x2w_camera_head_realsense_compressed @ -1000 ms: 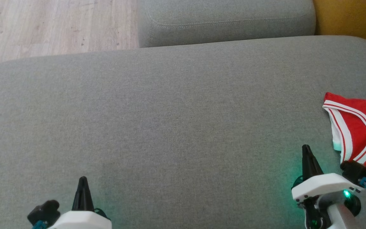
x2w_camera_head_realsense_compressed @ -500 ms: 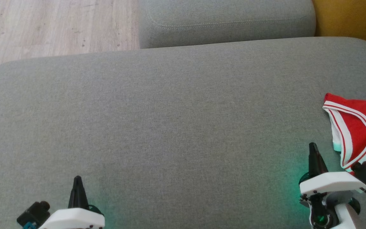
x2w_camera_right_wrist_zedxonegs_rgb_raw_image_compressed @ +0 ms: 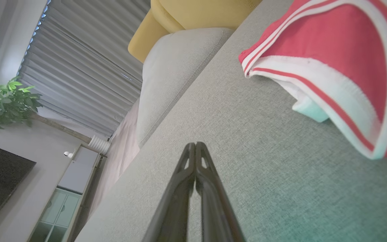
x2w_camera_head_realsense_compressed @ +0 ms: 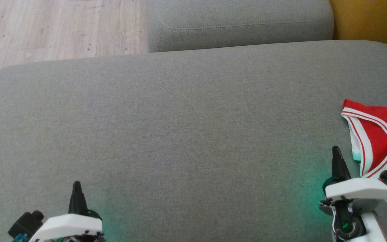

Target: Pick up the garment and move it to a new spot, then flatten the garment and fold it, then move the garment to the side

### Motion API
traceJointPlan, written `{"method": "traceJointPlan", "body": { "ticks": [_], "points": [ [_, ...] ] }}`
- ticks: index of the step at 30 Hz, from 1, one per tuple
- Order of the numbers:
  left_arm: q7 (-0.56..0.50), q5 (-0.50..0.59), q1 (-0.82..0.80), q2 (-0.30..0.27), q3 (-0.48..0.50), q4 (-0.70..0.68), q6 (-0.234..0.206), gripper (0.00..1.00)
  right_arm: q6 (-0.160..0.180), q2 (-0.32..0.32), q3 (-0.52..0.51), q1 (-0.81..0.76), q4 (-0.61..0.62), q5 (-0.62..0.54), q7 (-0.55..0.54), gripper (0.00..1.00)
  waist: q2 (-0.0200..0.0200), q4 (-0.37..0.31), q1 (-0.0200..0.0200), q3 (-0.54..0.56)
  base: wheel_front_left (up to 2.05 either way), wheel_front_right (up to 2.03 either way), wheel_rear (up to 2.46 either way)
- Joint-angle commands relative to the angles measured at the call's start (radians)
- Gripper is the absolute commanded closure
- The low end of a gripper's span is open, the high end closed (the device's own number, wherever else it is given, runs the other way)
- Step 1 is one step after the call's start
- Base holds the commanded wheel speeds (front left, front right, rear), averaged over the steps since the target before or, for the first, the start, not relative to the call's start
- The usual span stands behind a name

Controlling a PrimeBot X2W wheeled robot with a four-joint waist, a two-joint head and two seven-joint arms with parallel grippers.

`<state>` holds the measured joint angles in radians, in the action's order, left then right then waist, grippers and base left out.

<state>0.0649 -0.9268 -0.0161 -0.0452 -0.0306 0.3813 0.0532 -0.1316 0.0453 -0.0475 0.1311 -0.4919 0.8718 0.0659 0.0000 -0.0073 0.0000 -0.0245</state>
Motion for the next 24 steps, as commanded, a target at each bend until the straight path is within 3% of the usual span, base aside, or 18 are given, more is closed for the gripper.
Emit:
{"method": "traceJointPlan", "body": {
  "ticks": [1,24],
  "points": [
    [-0.006,-0.027,-0.046,-0.003,0.028,-0.037,0.008,1.0,0.0,0.004,0.003,0.018,0.043,0.032,-0.007,1.0,0.0,0.0,0.0,0.0,0.0,0.0,0.0],
    [-0.072,-0.279,-0.064,-0.004,0.072,-0.075,0.035,1.0,0.001,0.004,-0.023,0.002,0.121,0.303,-0.073,1.0,0.0,0.003,0.0,0.009,0.0,0.0,0.0]
  ]
}}
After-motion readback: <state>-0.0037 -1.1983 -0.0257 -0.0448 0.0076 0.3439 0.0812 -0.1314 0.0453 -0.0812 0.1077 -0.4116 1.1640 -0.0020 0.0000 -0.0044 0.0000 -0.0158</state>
